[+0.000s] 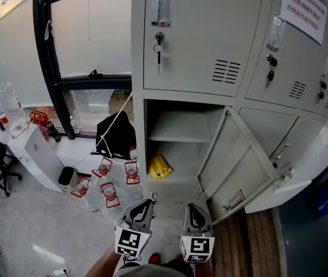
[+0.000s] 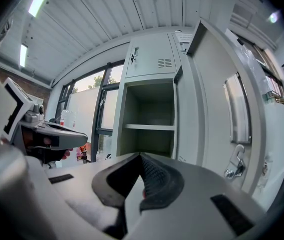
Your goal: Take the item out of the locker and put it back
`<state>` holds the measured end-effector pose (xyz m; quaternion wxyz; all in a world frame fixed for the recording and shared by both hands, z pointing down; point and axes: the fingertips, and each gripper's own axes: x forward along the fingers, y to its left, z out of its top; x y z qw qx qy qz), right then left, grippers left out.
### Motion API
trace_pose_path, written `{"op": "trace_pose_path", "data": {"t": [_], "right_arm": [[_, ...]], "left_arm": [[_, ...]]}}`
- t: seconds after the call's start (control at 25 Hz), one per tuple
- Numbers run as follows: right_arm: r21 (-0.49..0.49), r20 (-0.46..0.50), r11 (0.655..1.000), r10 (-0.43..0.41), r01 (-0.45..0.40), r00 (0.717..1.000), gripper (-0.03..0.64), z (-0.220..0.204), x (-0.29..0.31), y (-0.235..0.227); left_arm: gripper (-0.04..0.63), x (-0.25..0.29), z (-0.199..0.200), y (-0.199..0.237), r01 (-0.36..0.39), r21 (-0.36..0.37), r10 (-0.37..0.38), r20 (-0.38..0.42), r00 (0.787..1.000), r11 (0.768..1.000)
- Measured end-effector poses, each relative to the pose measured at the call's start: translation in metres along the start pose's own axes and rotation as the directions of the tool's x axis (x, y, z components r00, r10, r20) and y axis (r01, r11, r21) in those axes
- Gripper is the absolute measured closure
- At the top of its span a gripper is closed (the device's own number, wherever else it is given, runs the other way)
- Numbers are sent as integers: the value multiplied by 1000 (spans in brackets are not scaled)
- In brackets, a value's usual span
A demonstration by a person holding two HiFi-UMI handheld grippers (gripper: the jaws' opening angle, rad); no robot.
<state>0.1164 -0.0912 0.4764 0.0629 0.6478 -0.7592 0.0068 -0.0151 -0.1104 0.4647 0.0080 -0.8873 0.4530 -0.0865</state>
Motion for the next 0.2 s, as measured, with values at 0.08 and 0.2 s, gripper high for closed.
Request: {"op": "trace_pose_path", "data": {"t": [0.08, 0.2], "right_arm": [[0, 0, 1000, 1, -1, 1000, 600, -1, -1, 0], [0, 1, 1000, 0, 0, 1000, 600, -2, -2, 0]], "left_arm": [[572, 0, -1, -1, 1, -2, -1, 0, 1000, 1000], [572, -1, -1, -1, 3, -1, -3, -1, 1000, 1000]]}}
